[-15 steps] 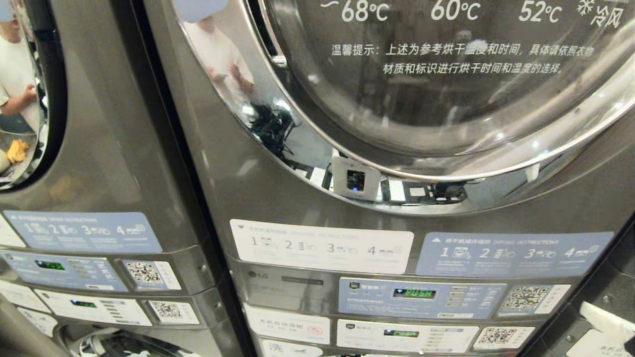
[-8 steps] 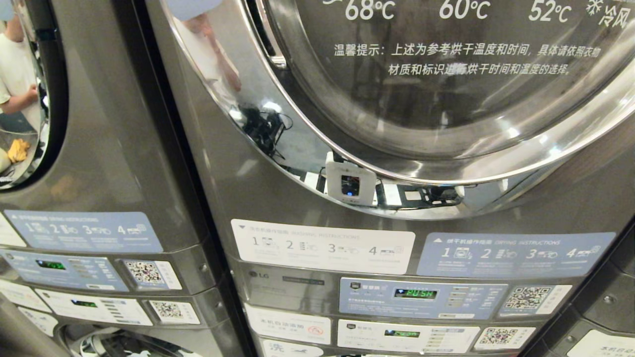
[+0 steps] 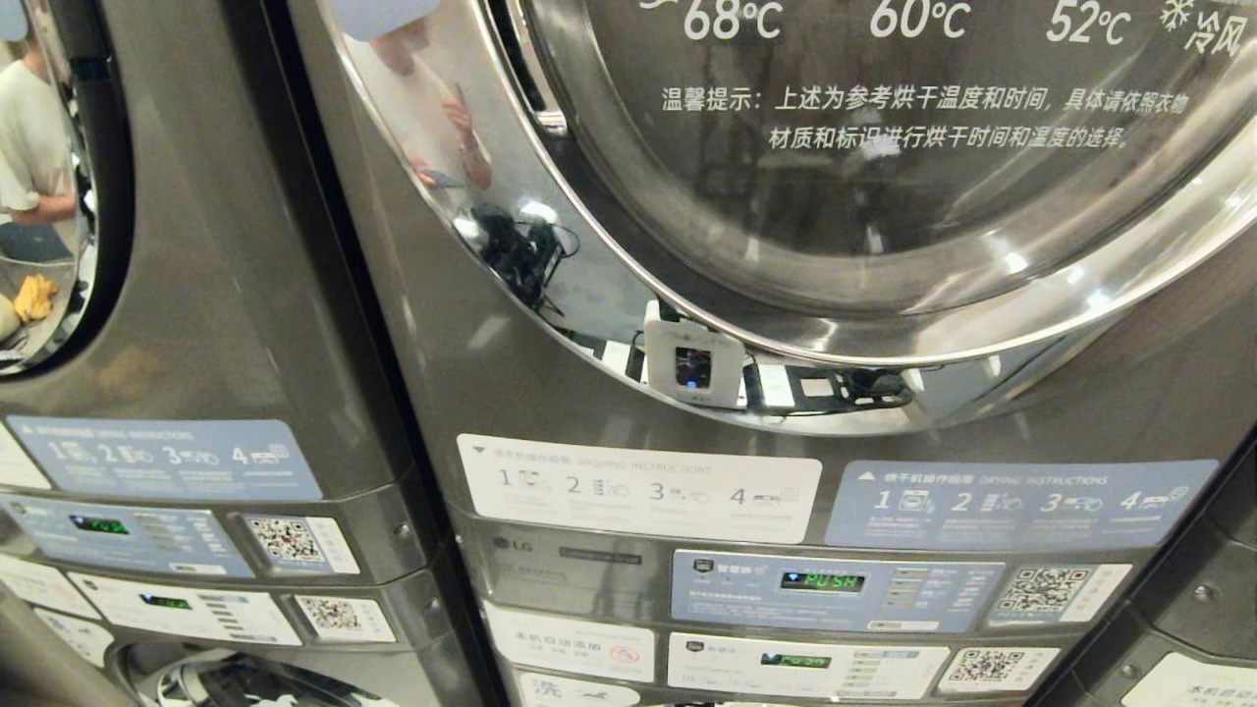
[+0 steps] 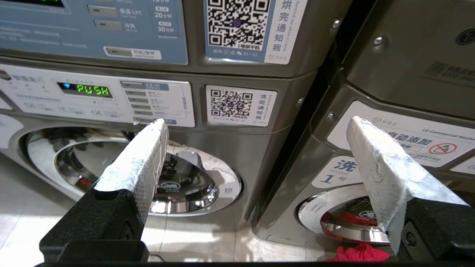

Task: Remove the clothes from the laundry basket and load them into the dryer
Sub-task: Open the dryer

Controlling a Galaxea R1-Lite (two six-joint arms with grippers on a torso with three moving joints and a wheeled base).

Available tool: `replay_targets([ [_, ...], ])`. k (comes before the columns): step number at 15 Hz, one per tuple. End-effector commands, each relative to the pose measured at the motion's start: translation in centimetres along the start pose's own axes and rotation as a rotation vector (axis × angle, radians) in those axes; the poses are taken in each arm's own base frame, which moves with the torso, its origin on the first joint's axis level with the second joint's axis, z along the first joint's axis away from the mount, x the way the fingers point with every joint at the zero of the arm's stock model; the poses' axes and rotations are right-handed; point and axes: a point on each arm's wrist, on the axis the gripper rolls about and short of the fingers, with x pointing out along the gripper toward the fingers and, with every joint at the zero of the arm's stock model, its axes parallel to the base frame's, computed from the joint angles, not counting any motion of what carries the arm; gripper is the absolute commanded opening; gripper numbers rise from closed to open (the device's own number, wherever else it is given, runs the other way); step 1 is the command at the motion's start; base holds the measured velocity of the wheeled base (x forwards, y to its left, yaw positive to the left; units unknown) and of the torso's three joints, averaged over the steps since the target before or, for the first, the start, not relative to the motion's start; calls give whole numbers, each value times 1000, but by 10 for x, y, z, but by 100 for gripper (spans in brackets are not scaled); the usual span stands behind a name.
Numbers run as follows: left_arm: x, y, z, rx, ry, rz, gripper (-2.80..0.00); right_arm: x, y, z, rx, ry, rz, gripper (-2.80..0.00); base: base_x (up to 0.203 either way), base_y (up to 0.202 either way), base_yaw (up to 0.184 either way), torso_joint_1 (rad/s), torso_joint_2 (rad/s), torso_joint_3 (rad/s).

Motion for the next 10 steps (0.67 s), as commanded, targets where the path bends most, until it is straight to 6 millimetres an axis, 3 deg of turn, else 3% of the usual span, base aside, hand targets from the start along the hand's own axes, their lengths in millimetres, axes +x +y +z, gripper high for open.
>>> replay_targets([
  [1,0,0,0,0,-1,0,-280,-4,0,-1,-4,-50,-2,0,0,0,0,0,0,0],
  [5,0,0,0,0,-1,0,-280,-19,0,-9,-56,-259,29,0,0,0,0,0,0,0],
  [10,0,0,0,0,-1,0,-280,-19,0,-9,-13,-269,32,0,0,0,0,0,0,0],
])
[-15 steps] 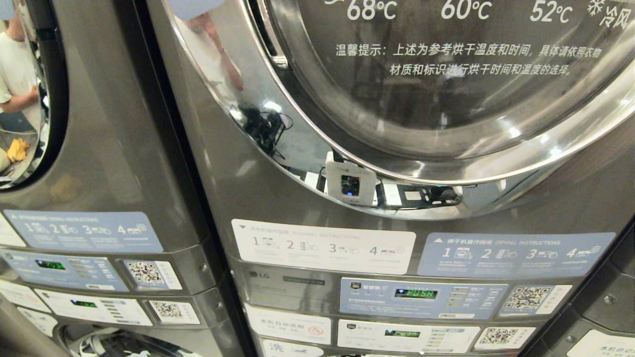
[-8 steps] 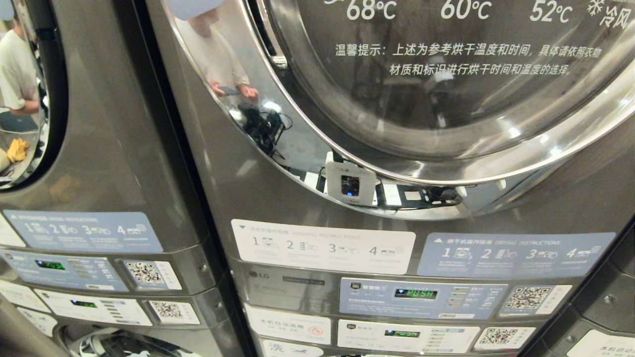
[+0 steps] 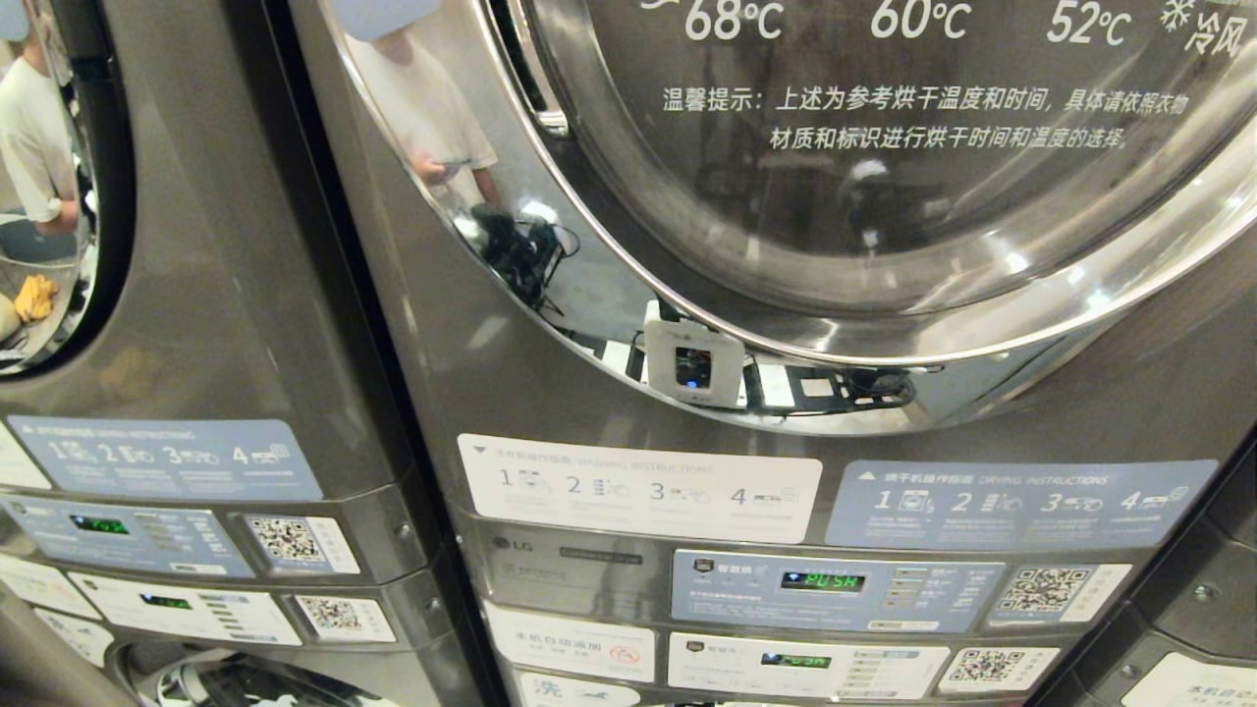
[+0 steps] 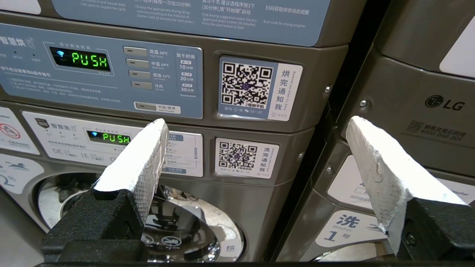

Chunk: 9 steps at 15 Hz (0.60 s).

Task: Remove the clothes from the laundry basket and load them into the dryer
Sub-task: Open the dryer

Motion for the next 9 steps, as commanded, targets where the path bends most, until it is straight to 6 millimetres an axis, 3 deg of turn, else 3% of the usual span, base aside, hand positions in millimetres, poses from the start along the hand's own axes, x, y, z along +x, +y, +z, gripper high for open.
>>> replay_targets([
  [1,0,0,0,0,-1,0,-280,-1,0,0,-9,-10,0,0,0,0,0,0,0,0],
  [9,0,0,0,0,-1,0,-280,-1,0,0,-9,-4,2,0,0,0,0,0,0,0],
])
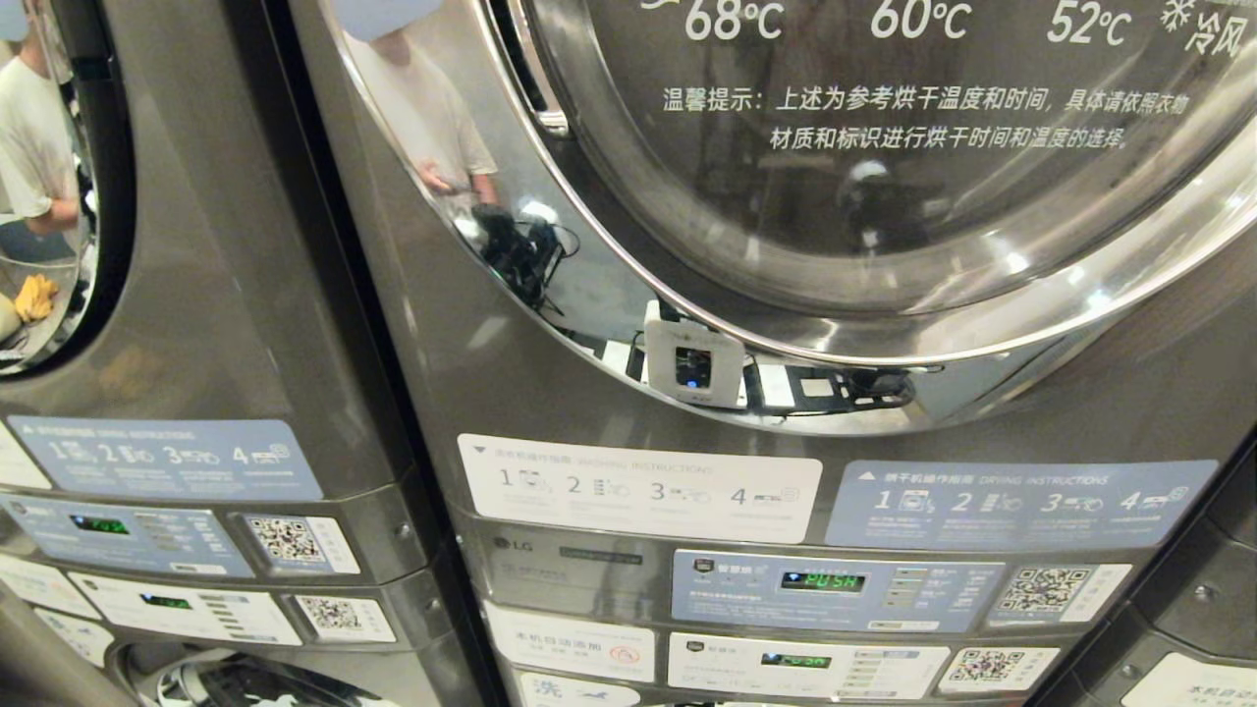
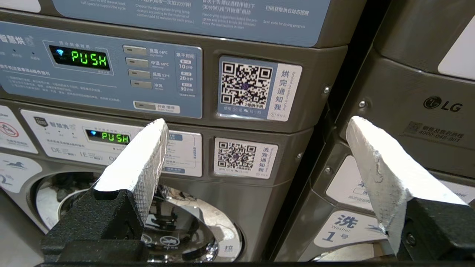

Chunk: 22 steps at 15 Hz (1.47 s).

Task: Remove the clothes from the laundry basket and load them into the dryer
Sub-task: Open the dryer

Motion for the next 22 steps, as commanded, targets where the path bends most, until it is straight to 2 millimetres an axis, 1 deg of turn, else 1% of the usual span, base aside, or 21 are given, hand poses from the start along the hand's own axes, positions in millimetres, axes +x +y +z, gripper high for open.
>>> replay_targets([
  [1,0,0,0,-1,-1,0,-280,-1,0,0,4,14,3,0,0,0,0,0,0,0],
  [18,0,0,0,2,-3,0,-280,-1,0,-1,44,17,-1,0,0,0,0,0,0,0],
  [22,0,0,0,2,-3,0,-280,-1,0,0,37,15,1,0,-164,0,1,2,9,3],
])
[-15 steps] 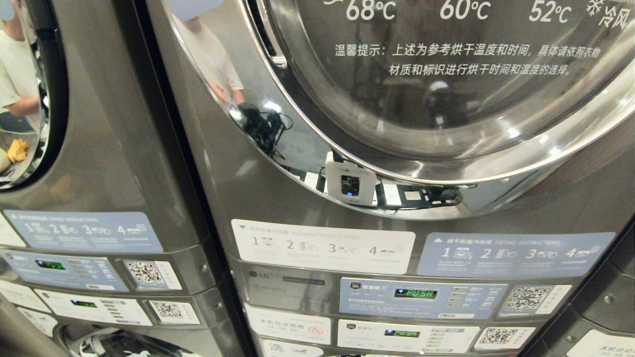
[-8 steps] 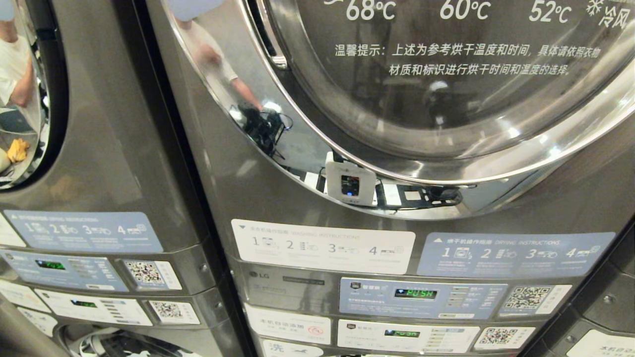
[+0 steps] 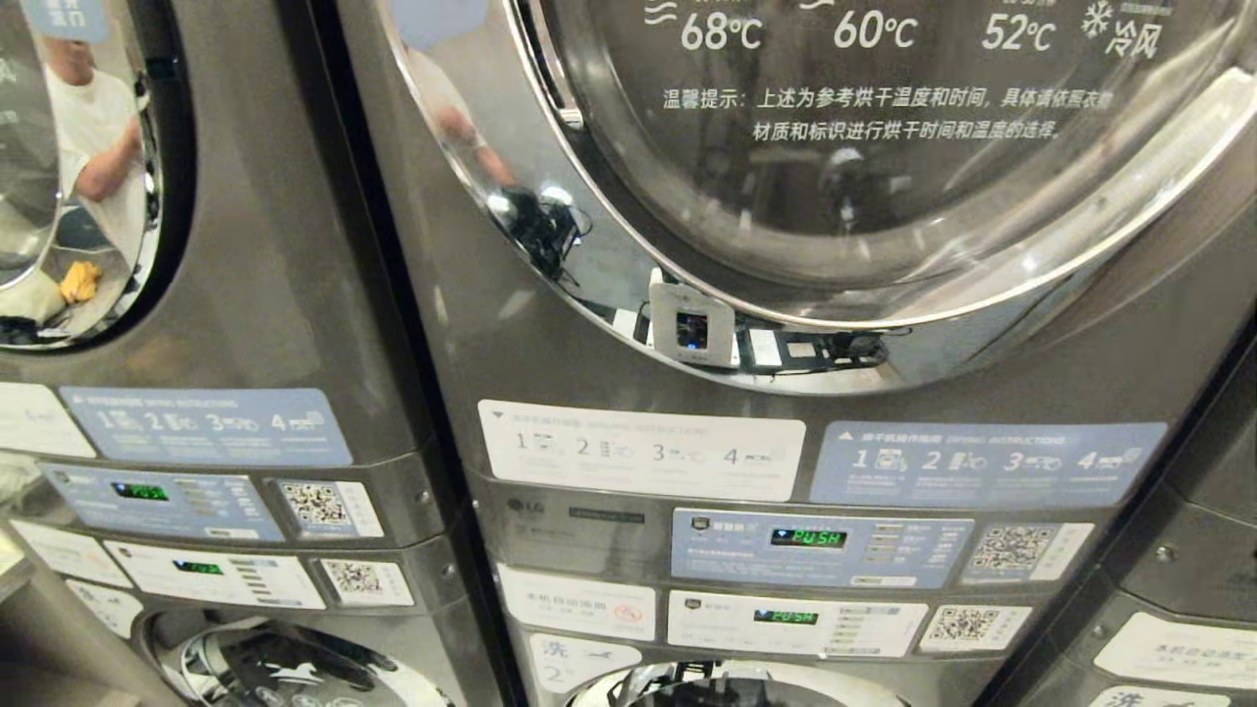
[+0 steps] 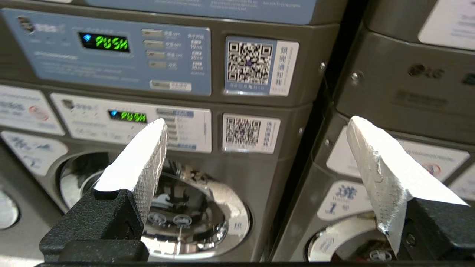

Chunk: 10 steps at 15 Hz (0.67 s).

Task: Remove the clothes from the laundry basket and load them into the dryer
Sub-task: Open the dryer

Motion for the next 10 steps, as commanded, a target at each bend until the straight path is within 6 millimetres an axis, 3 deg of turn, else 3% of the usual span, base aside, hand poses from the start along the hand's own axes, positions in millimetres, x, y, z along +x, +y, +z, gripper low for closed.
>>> replay_targets([
  [1,0,0,0,0,1,0,-280,0,0,0,7,2,1,0,-198,0,1,-3,7,2],
  [3,0,0,0,-2,1,0,-280,0,0,0,10,2,1,0,-134,0,-1,1,2,2],
  [6,0,0,0,-2,1,0,-280,0,0,0,10,2,1,0,0,0,0,0,0,0],
  [10,0,0,0,-2,1,0,-280,0,0,0,11,0,1,0,1,6,-142,5,1,0],
])
